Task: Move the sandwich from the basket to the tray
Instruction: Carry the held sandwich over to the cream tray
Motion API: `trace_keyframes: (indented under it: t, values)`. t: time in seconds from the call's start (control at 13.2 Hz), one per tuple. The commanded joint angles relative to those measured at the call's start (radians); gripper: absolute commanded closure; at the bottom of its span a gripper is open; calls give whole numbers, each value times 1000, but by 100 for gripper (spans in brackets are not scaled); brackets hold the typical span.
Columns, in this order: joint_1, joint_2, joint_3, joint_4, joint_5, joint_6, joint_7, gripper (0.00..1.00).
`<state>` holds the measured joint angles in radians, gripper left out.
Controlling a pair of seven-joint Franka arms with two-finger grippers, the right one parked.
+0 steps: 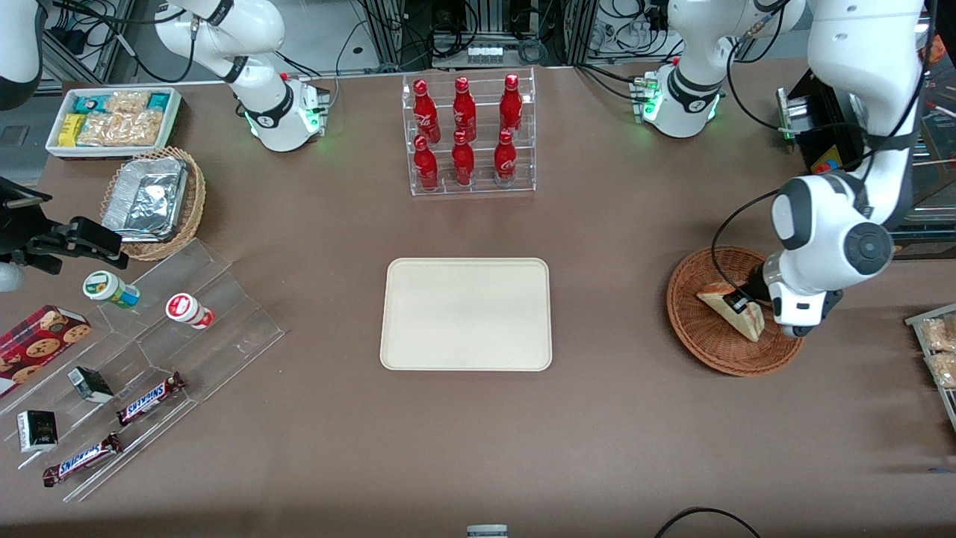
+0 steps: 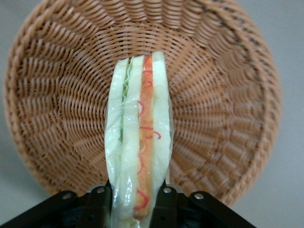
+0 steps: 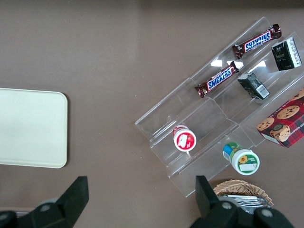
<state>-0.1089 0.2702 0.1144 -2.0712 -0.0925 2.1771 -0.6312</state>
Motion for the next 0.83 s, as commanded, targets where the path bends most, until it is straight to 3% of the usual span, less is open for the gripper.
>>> trace_keyframes:
  t: [0.0, 0.38, 0.76]
  values:
    - [-119, -25, 5, 133, 66, -161, -24, 75]
    - [-305, 4, -2, 207, 71, -165, 71, 76]
    - [-457, 128, -41, 328, 51, -146, 142, 76]
